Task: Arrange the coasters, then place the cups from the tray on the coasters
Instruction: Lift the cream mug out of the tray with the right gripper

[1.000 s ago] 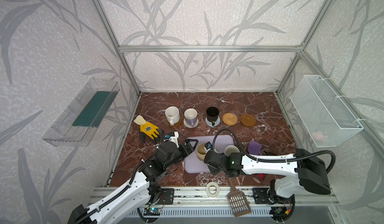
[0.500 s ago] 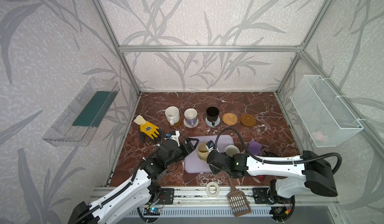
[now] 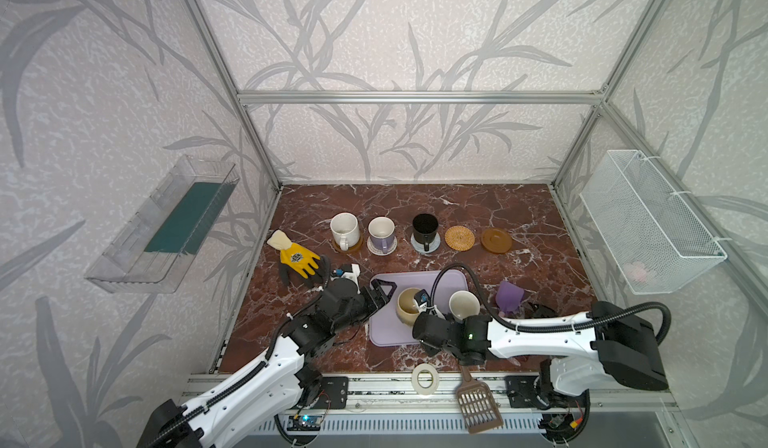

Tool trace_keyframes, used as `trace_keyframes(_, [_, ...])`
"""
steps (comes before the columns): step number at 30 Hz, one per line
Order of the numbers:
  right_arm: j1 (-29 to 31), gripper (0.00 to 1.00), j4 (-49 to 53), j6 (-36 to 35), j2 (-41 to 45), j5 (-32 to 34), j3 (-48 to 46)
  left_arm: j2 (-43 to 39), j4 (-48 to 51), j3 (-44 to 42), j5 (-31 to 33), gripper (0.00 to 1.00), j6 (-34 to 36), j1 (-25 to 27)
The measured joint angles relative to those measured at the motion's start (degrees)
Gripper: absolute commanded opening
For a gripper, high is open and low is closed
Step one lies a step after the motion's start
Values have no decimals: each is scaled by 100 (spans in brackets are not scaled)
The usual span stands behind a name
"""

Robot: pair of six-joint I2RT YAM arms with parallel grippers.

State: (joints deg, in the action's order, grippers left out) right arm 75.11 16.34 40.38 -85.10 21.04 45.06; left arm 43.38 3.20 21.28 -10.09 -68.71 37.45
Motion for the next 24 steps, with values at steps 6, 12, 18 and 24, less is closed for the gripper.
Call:
trace_keyframes(6, [0, 35, 164, 7, -214, -4, 131, 0, 26, -2, -13, 85, 15, -50])
trace_keyframes(12, [-107, 36, 407, -26, -479, -24, 538, 22, 26, -2, -26, 85, 17, -70])
trace_keyframes(18, [-313, 27, 647, -105, -761, -164, 946, 72, 22, -2, -26, 85, 17, -85])
trace_keyframes(24, [-448, 25, 848, -111, -975, -396, 1167, 70, 37, -2, -22, 84, 17, -118])
